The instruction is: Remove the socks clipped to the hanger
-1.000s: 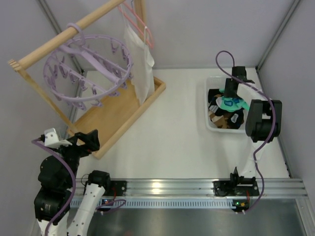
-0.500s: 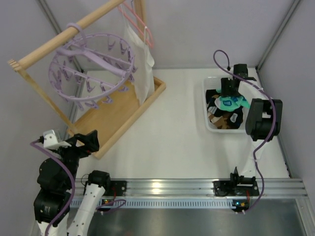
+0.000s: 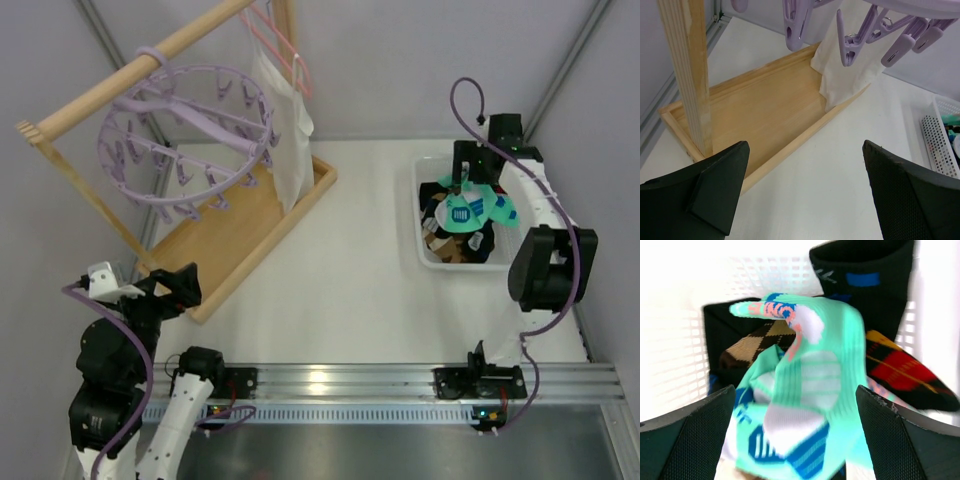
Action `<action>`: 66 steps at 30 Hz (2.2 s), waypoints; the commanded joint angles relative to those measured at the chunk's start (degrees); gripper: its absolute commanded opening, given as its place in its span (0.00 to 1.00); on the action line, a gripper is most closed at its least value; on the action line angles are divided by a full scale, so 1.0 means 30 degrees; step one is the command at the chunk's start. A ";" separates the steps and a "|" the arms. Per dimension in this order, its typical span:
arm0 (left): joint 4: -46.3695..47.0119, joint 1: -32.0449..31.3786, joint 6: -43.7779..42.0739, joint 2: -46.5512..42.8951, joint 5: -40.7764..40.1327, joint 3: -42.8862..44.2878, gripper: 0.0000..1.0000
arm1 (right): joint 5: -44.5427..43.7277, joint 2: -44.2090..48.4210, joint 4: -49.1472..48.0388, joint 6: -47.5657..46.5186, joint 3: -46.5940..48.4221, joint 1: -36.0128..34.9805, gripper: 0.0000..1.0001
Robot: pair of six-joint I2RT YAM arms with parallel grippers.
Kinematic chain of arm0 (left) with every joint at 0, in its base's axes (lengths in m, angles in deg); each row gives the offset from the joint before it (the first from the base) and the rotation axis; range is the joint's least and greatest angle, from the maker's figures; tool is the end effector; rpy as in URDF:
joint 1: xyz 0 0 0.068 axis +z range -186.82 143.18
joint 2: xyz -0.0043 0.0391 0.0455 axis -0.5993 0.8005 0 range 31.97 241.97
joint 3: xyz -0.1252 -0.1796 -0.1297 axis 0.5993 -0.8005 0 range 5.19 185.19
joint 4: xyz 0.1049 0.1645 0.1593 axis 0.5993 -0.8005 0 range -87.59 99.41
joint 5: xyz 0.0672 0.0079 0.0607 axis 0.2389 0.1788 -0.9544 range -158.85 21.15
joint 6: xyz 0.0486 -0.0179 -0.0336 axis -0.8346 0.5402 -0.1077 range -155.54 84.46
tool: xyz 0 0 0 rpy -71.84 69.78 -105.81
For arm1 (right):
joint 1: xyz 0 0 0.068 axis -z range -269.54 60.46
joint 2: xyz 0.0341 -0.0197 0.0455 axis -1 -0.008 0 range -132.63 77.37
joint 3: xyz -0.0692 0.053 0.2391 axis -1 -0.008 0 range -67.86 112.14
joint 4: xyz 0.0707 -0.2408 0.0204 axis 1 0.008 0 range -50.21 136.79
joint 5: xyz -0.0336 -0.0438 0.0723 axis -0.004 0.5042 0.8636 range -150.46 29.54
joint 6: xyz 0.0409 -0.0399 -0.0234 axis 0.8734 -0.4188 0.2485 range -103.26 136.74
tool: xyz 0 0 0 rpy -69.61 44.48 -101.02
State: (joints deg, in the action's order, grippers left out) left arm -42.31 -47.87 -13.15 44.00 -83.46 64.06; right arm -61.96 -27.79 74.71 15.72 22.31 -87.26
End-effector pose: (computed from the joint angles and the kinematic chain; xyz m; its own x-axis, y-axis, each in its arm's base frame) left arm 0.0178 0.0086 0.3667 -0.0540 -0.3651 -0.9294 -0.0884 0.9288 -0.3598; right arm 0.4036 -0.0173 0.2549 -0.7653 0.0127 -0.6435 0.0430 0.9986 -0.0315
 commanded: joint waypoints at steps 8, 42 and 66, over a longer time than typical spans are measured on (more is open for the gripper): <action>0.0894 -0.0067 -0.0460 0.3397 -0.0317 0.1468 0.98 | -0.1461 0.8532 0.0609 0.1070 -0.1453 -0.1515 1.00; -0.0834 -0.3114 -0.4212 0.4074 0.0973 0.2349 0.98 | -0.6298 2.6909 0.7346 0.1921 -0.7527 -0.6621 0.99; 0.0073 -0.3114 -0.4212 0.3372 -0.0256 0.2319 0.98 | -0.5770 2.6617 0.5676 0.2038 -0.8875 -0.6621 0.99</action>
State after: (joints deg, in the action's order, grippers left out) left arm -44.61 -57.03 -25.63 54.47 -83.09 71.23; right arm -79.77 52.77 95.01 21.80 -3.76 -106.69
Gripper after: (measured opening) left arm 0.984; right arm 0.993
